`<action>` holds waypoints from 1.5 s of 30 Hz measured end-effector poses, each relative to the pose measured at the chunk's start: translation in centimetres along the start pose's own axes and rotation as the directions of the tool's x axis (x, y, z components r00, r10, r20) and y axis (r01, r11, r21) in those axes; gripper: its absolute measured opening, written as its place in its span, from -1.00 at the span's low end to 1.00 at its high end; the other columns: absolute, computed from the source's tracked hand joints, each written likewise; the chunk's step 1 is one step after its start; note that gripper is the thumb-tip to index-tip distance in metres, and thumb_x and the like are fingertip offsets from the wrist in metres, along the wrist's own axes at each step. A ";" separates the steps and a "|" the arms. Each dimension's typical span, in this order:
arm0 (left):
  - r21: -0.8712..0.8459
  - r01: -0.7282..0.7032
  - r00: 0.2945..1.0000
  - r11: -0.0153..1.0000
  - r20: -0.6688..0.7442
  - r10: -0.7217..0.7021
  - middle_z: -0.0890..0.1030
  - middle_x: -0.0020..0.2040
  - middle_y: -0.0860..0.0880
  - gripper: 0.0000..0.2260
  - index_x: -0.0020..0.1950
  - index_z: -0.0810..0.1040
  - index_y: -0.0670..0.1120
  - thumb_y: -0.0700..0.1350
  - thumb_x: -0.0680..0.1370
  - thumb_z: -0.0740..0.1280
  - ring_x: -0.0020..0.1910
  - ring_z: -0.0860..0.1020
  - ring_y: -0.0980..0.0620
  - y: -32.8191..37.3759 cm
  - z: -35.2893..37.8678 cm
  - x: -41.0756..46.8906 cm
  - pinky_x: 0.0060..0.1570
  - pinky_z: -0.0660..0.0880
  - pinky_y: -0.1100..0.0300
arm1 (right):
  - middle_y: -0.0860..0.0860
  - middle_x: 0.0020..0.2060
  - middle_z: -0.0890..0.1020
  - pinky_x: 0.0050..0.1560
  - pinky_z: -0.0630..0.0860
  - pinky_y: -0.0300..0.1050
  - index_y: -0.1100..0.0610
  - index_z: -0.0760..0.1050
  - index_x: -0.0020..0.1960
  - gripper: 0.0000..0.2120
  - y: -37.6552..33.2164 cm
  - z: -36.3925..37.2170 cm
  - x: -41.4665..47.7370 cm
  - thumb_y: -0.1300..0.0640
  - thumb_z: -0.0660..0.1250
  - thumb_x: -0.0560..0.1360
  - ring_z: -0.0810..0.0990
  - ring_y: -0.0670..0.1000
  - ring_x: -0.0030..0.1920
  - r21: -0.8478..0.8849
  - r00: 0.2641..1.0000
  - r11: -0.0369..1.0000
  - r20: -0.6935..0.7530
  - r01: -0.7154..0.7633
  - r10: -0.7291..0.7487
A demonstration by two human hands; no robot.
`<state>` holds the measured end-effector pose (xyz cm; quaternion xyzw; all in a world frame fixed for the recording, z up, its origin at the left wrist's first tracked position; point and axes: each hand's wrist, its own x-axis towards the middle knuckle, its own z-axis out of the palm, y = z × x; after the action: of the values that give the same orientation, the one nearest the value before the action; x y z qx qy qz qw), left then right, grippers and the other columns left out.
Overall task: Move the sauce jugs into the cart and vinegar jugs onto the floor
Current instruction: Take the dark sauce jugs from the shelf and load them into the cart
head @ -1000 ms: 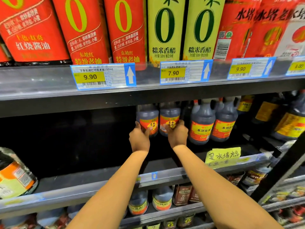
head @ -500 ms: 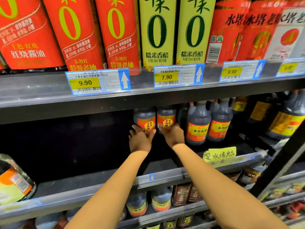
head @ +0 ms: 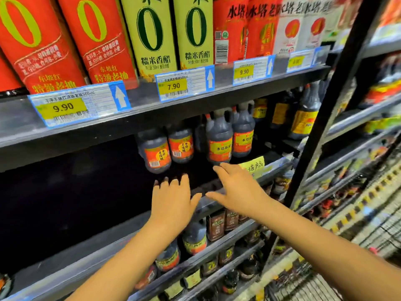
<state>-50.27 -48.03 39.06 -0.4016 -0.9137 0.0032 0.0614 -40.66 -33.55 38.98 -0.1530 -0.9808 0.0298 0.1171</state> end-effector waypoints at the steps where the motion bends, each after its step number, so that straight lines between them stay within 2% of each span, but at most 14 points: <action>1: -0.011 -0.046 0.999 0.999 0.007 0.046 0.39 0.41 -0.10 -0.39 0.51 0.09 -0.09 0.24 0.59 0.04 0.43 0.28 -0.16 0.8 -0.2 -0.3 0.39 0.21 -0.09 | 0.15 0.37 0.38 0.31 0.36 0.05 0.17 0.20 0.46 -0.29 0.5 -0.1 -1.2 -0.26 0.21 0.50 0.35 0.16 0.36 0.009 1.000 1.000 -0.007 -0.017 0.017; 6: -0.019 -0.269 0.963 0.963 0.021 0.270 0.26 0.48 -0.08 -0.38 0.53 0.04 -0.08 0.25 0.59 0.00 0.49 0.16 -0.15 6.2 0.4 -1.4 0.44 0.13 -0.10 | 0.09 0.41 0.33 0.31 0.39 0.08 0.12 0.16 0.49 -0.28 3.5 0.3 -8.2 -0.27 0.20 0.50 0.33 0.13 0.38 0.045 0.971 0.970 -0.006 -0.238 0.239; 10: -0.065 -0.450 0.889 0.890 0.062 0.454 0.22 0.50 -0.09 -0.39 0.53 0.04 -0.07 0.25 0.59 -0.01 0.49 0.14 -0.15 13.0 3.1 -1.7 0.44 0.12 -0.09 | 0.08 0.25 0.44 0.17 0.48 0.05 0.12 0.22 0.45 -0.29 7.1 2.4 -15.8 -0.30 0.21 0.47 0.43 0.13 0.24 0.062 0.868 0.866 0.067 -0.496 0.492; 13: -0.071 -0.557 0.816 0.828 0.143 0.561 0.21 0.50 -0.12 -0.39 0.53 0.04 -0.08 0.22 0.60 0.03 0.48 0.15 -0.16 18.6 5.7 -2.5 0.44 0.11 -0.08 | 0.08 0.23 0.44 0.14 0.47 0.05 0.11 0.21 0.44 -0.31 9.6 4.5 -22.0 -0.29 0.21 0.48 0.43 0.15 0.22 0.066 0.739 0.740 0.155 -0.670 0.656; 17: -0.146 -0.693 0.698 0.706 0.113 0.708 0.44 0.34 -0.21 -0.38 0.46 0.28 -0.16 0.18 0.53 0.24 0.35 0.37 -0.23 25.1 10.3 -3.9 0.34 0.28 -0.16 | 0.09 0.31 0.42 0.25 0.41 0.01 0.11 0.25 0.41 -0.31 12.7 7.3 -29.0 -0.32 0.20 0.46 0.39 0.14 0.28 0.089 0.531 0.525 0.232 -0.846 0.815; 20: -0.133 -0.764 0.598 0.631 0.219 0.771 0.32 0.43 -0.14 -0.38 0.51 0.12 -0.12 0.21 0.57 0.12 0.42 0.25 -0.17 30.4 14.1 -4.3 0.41 0.17 -0.09 | 0.08 0.32 0.42 0.26 0.41 -0.02 0.10 0.26 0.40 -0.35 15.1 9.3 -33.2 -0.29 0.20 0.47 0.39 0.12 0.30 0.108 0.399 0.384 0.267 -0.917 0.877; 23: -0.156 -0.806 0.509 0.571 0.311 0.803 0.27 0.47 -0.15 -0.38 0.51 0.11 -0.11 0.22 0.57 0.11 0.44 0.20 -0.17 35.8 17.8 -4.2 0.41 0.17 -0.07 | 0.11 0.30 0.44 0.26 0.39 -0.05 0.13 0.28 0.38 -0.38 17.7 11.7 -36.5 -0.25 0.22 0.49 0.40 0.13 0.29 0.124 0.270 0.243 0.306 -0.962 0.913; 26: -0.180 -0.827 0.456 0.533 0.340 0.822 0.30 0.44 -0.16 -0.36 0.50 0.13 -0.12 0.24 0.55 0.13 0.42 0.25 -0.16 41.0 22.0 -3.3 0.39 0.21 -0.04 | 0.13 0.30 0.45 0.28 0.39 -0.03 0.14 0.28 0.39 -0.36 21.1 14.6 -38.7 -0.24 0.26 0.48 0.40 0.14 0.30 0.181 0.137 0.077 0.342 -0.980 0.930; 32: -0.350 -0.745 0.462 0.568 0.343 0.818 0.23 0.49 -0.17 -0.28 0.52 0.09 -0.16 0.21 0.52 0.25 0.47 0.19 -0.14 49.1 29.5 1.5 0.45 0.15 0.02 | 0.14 0.32 0.45 0.28 0.41 0.03 0.15 0.24 0.42 -0.33 28.5 20.2 -39.9 -0.23 0.28 0.47 0.40 0.16 0.32 0.313 0.020 -0.124 0.420 -0.942 0.907; 35: -0.477 -0.652 0.472 0.589 0.353 0.808 0.31 0.45 -0.15 -0.27 0.50 0.17 -0.15 0.11 0.46 0.40 0.43 0.28 -0.13 52.8 33.8 4.1 0.40 0.25 0.00 | 0.14 0.26 0.49 0.22 0.43 -0.02 0.14 0.30 0.37 -0.40 32.8 23.5 -40.0 -0.14 0.36 0.46 0.44 0.15 0.28 0.401 -0.016 -0.207 0.431 -0.893 0.902; 37: -0.580 -0.558 0.485 0.594 0.353 0.800 0.41 0.37 -0.12 -0.30 0.46 0.25 -0.10 -0.01 0.41 0.48 0.35 0.38 -0.12 54.5 36.9 5.4 0.34 0.34 -0.02 | 0.13 0.21 0.53 0.16 0.44 -0.03 0.13 0.36 0.31 -0.46 35.4 25.9 -39.9 -0.11 0.39 0.45 0.48 0.16 0.23 0.445 -0.027 -0.220 0.401 -0.868 0.916; 40: -0.599 -0.506 0.520 0.621 0.363 0.773 0.48 0.26 -0.16 -0.38 0.40 0.32 -0.13 -0.04 0.42 0.48 0.28 0.42 -0.17 56.4 41.4 7.0 0.28 0.38 -0.03 | 0.15 0.22 0.54 0.13 0.40 -0.07 0.19 0.38 0.31 -0.49 38.4 29.6 -39.6 -0.01 0.41 0.45 0.49 0.17 0.23 0.492 -0.063 -0.279 0.411 -0.825 0.910; 43: -0.592 -0.503 0.554 0.630 0.338 0.760 0.57 0.07 -0.18 -0.59 0.24 0.44 -0.12 0.03 0.48 0.40 0.09 0.51 -0.21 57.5 44.5 7.8 0.04 0.43 0.06 | 0.18 0.13 0.58 0.06 0.43 -0.04 0.24 0.43 0.23 -0.53 40.3 33.5 -39.3 0.02 0.43 0.43 0.53 0.19 0.16 0.545 -0.109 -0.352 0.428 -0.761 0.897; 45: -0.630 -0.486 0.588 0.605 0.276 0.760 0.60 -0.01 -0.13 -0.71 0.15 0.51 -0.13 -0.04 0.49 0.40 -0.03 0.54 -0.12 58.1 45.1 7.9 -0.12 0.34 0.21 | 0.18 0.00 0.62 -0.07 0.41 -0.07 0.27 0.50 0.11 -0.63 40.8 35.6 -39.3 0.05 0.43 0.43 0.56 0.16 0.04 0.583 -0.124 -0.366 0.413 -0.725 0.902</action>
<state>-18.13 -0.94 -8.03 -0.6910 -0.6515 -0.0984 -0.2973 -0.85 -7.58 -8.11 -0.7702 -0.4010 0.4461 0.2168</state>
